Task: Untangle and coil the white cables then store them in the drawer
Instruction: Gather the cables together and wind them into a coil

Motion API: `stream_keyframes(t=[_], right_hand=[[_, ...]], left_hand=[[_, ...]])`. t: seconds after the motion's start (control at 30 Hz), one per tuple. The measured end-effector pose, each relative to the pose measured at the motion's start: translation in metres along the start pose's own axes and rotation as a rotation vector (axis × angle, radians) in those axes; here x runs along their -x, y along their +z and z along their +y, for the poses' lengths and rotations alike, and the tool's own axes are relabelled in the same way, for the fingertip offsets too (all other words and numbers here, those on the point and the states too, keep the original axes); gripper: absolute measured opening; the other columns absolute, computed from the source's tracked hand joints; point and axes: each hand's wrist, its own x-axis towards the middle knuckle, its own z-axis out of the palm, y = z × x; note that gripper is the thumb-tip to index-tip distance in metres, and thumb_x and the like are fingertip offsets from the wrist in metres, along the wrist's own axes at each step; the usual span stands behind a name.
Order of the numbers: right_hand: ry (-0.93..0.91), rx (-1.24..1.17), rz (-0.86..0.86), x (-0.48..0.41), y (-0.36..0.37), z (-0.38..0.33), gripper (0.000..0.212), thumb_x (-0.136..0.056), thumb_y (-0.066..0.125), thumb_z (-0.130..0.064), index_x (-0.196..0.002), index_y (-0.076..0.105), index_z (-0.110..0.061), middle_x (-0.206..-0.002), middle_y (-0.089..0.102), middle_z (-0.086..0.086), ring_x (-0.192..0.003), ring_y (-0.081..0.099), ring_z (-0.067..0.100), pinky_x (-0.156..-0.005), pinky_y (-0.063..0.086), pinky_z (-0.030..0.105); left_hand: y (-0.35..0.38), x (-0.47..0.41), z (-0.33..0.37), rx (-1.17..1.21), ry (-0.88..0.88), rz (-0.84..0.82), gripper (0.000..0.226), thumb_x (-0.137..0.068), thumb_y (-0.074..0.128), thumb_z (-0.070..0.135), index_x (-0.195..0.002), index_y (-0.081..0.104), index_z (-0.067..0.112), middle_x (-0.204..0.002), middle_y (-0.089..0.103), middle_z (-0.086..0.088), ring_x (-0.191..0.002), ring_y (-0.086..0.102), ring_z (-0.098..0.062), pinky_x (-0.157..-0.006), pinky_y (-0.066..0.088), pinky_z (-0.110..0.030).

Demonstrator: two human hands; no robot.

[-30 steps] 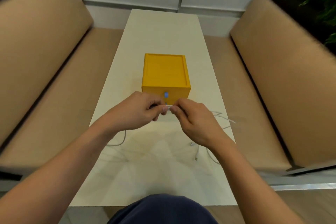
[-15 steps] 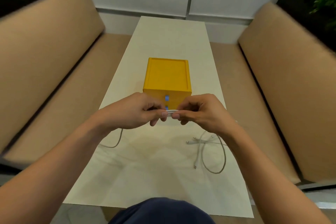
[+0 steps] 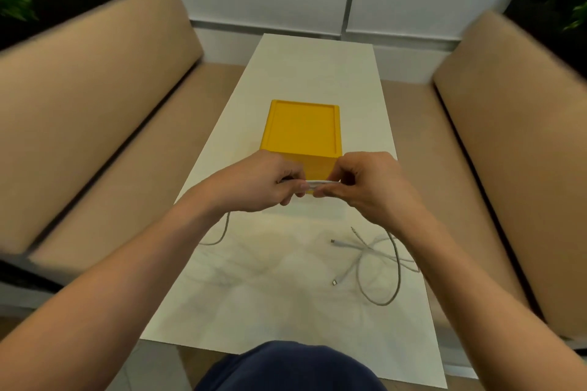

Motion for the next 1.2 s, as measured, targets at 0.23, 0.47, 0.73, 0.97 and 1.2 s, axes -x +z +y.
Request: stream_keyframes(t=[0.23, 0.47, 0.73, 0.97, 1.2], right_hand=[[-0.028, -0.264, -0.120, 0.007, 0.007, -0.005, 0.011, -0.099, 0.066, -0.039, -0.104, 0.070, -0.031, -0.087, 0.072, -0.012, -0.070, 0.069, 0.007, -0.068, 0.054, 0.034], [-0.063, -0.034, -0.093, 0.010, 0.018, -0.005, 0.029, -0.109, 0.043, -0.038, -0.095, 0.063, -0.022, -0.079, 0.067, -0.006, -0.068, 0.058, 0.009, -0.061, 0.045, 0.032], [-0.212, -0.132, -0.065, 0.006, 0.000, 0.011, 0.036, -0.105, 0.049, -0.044, -0.078, 0.060, -0.024, -0.061, 0.054, -0.012, -0.058, 0.049, 0.012, -0.055, 0.035, 0.030], [-0.283, -0.033, 0.039, -0.017, 0.001, 0.032, 0.043, -0.103, 0.047, -0.057, -0.078, 0.061, -0.024, -0.056, 0.047, -0.007, -0.053, 0.046, 0.014, -0.051, 0.033, 0.033], [-0.284, -0.233, -0.062, -0.031, -0.007, 0.046, 0.036, -0.101, 0.059, -0.041, -0.079, 0.068, -0.015, -0.055, 0.048, -0.005, -0.049, 0.041, 0.013, -0.051, 0.028, 0.026]], left_hand=[[-0.005, 0.011, 0.003, -0.011, 0.057, 0.103, 0.028, -0.104, 0.057, 0.029, -0.078, 0.068, 0.026, -0.062, 0.064, 0.016, -0.056, 0.052, -0.005, -0.052, 0.035, -0.016], [0.001, 0.008, -0.003, 0.044, -0.091, 0.111, 0.028, -0.099, 0.063, 0.041, -0.079, 0.073, 0.023, -0.062, 0.069, 0.015, -0.049, 0.054, -0.004, -0.048, 0.038, -0.017], [0.000, 0.018, -0.013, 0.358, -0.194, 0.055, 0.020, -0.101, 0.065, 0.027, -0.089, 0.075, 0.014, -0.078, 0.077, -0.001, -0.055, 0.066, -0.011, -0.055, 0.049, -0.021], [-0.014, 0.014, -0.019, 0.444, -0.026, 0.027, 0.021, -0.098, 0.068, 0.025, -0.082, 0.077, 0.014, -0.064, 0.071, -0.005, -0.045, 0.052, -0.010, -0.049, 0.041, -0.018], [-0.023, -0.001, -0.021, 0.495, 0.015, -0.080, 0.026, -0.097, 0.066, 0.026, -0.083, 0.076, 0.007, -0.061, 0.067, -0.004, -0.043, 0.043, -0.009, -0.046, 0.036, -0.017]])
